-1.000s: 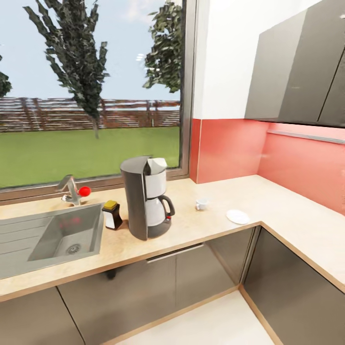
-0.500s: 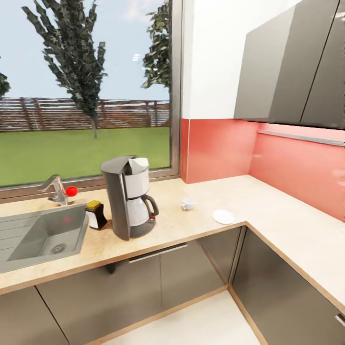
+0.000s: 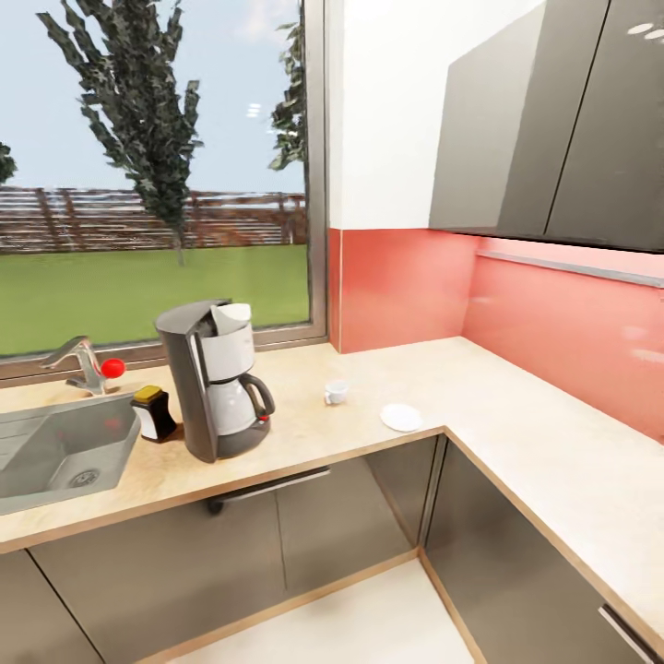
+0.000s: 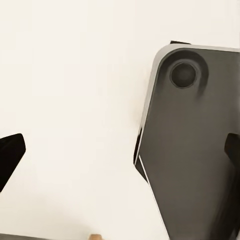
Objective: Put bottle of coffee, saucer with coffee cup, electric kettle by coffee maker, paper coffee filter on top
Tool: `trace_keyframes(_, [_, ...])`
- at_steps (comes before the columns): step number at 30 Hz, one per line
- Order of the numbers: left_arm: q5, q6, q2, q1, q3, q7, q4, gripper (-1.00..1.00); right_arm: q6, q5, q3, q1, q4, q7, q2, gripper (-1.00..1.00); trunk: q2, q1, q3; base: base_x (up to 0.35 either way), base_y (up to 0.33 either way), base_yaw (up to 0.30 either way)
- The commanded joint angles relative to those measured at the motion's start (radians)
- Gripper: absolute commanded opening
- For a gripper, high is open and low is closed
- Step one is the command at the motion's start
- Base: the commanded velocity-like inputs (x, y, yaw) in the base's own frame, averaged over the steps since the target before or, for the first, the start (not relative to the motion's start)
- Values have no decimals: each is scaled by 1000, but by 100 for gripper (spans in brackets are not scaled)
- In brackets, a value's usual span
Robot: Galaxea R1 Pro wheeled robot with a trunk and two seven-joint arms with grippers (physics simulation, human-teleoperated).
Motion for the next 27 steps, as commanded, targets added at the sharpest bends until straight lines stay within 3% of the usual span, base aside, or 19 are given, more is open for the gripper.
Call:
trace_keyframes(1, [8,-5,0,-1,-9,3,1,100,-3,-5,8,-1,1,-3,0,100,-2,0,-2,0,-273,0])
trace_keyframes(13, [7,-9,0,-2,-8,3,0,100,-3,-4,10,0,1,-4,6,100,-2,0,2,0,-270,-52])
trace_keyframes(18, [-3,-19,-5,-9,-13,2,-36,100,-2,-9,5,-1,0,-5,8,100,-2,0,3,0,-96,-60])
trace_keyframes(22, [-12,-22,-1,-11,-18,1,-169,100,-2,-8,7,0,0,-5,16,100,-2,0,4,0,-14,-9])
trace_keyframes(27, [-36,-25,3,-15,-19,-1,-279,100,-2,-6,7,-1,-34,-2,64,100,-2,0,4,0,-2,-1])
